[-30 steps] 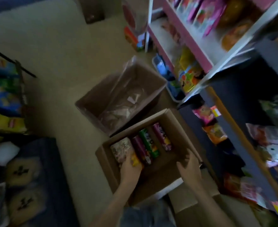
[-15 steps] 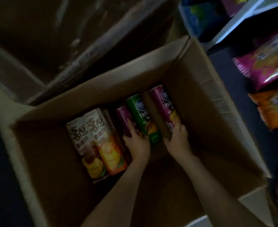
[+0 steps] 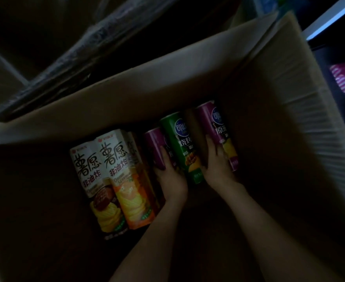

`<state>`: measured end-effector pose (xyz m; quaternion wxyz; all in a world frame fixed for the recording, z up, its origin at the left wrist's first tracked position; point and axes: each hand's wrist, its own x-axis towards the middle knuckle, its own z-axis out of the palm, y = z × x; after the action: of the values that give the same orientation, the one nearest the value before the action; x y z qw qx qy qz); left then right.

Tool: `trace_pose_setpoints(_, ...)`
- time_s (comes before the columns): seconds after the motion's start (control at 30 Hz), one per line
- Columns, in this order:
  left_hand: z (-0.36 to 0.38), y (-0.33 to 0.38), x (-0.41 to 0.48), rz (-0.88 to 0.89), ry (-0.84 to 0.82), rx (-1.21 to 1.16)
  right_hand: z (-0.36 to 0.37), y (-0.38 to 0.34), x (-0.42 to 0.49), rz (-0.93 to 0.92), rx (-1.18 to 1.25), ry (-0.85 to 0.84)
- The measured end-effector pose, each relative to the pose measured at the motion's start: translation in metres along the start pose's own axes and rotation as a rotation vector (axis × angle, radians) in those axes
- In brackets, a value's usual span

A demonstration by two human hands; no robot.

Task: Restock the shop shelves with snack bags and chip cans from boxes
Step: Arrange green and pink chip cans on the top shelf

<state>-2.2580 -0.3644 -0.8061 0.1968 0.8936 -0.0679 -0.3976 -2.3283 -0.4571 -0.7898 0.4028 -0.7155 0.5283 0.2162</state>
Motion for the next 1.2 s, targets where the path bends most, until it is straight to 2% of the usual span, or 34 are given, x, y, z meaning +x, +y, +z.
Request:
trace_pose_setpoints(0.2,0.006,-0.004,0.0,0.004,-0.067,-0.146,0.013,0.003,0.013,-0.092,0.163,-0.11)
trace_pose_setpoints(0.37,0.007,-0.01,0.002,0.004,-0.133,-0.321,0.014,0.012,0.016,-0.133,0.147,-0.103)
trace_pose_setpoints(0.6,0.0,-0.021,-0.002,-0.007,-0.186,-0.562,0.014,0.013,0.017,-0.088,0.281,-0.166)
trace_pose_setpoints(0.83,-0.003,-0.025,-0.007,-0.03,-0.258,-0.638,0.007,0.016,0.013,-0.031,0.459,-0.22)
trace_pose_setpoints(1.0,-0.015,-0.015,-0.019,-0.075,-0.292,-0.677,-0.019,0.008,-0.001,-0.001,0.499,-0.255)
trace_pose_setpoints(1.2,-0.085,0.022,-0.082,-0.094,-0.423,-0.701,-0.079,-0.02,-0.075,0.059,0.632,-0.235)
